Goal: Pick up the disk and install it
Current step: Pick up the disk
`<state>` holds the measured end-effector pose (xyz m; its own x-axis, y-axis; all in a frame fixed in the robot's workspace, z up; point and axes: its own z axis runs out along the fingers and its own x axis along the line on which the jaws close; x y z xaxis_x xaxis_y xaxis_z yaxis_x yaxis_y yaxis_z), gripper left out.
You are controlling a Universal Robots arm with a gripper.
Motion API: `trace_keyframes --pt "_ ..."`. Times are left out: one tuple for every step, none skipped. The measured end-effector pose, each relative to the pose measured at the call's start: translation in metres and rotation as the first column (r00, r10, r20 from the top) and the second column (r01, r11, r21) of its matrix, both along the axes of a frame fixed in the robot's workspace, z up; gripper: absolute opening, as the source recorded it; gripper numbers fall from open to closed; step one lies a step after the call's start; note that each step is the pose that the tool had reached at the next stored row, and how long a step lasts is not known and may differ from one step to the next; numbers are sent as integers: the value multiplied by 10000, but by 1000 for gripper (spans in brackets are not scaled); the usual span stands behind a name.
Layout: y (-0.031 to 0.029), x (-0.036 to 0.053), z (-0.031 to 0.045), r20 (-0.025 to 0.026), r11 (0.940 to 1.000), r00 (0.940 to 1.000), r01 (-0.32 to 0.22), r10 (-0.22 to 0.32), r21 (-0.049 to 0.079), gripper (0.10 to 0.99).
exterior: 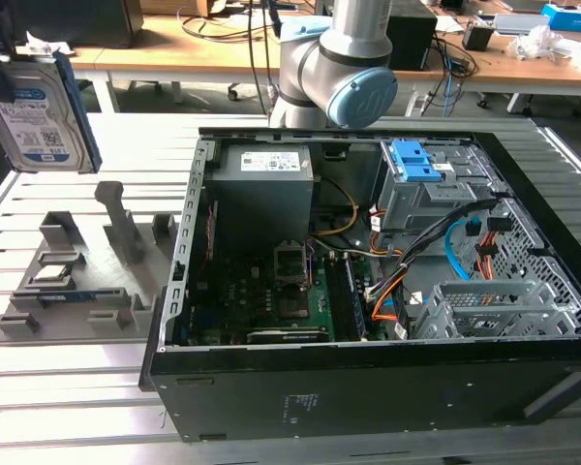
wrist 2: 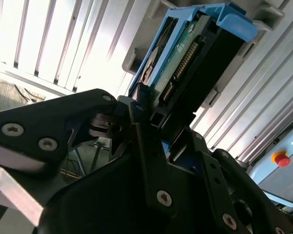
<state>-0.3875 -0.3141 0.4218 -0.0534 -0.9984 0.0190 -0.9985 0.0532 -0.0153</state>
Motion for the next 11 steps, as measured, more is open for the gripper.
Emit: trace_keyframes --pt "0 0 18 0 10000 10000 1 -1 0 365" --pt "0 0 40 0 10000 10000 0 0 1 365" --pt "0 0 60 0 10000 10000 1 -1 3 365" --pt "1 0 70 0 10000 10000 1 -1 4 365" --pt "1 0 81 -1 10000 10000 1 -1 4 365" --pt "1 0 94 -1 10000 10000 1 -1 5 365" --pt "1 0 105 0 10000 10000 1 -1 6 365" --pt "0 0 128 0 10000 10000 1 -1 8 365" --pt "0 0 146 -1 10000 10000 1 -1 9 365" --pt "0 0 166 0 10000 10000 1 -1 10 365" --pt "0 0 177 0 10000 10000 1 -1 10 365"
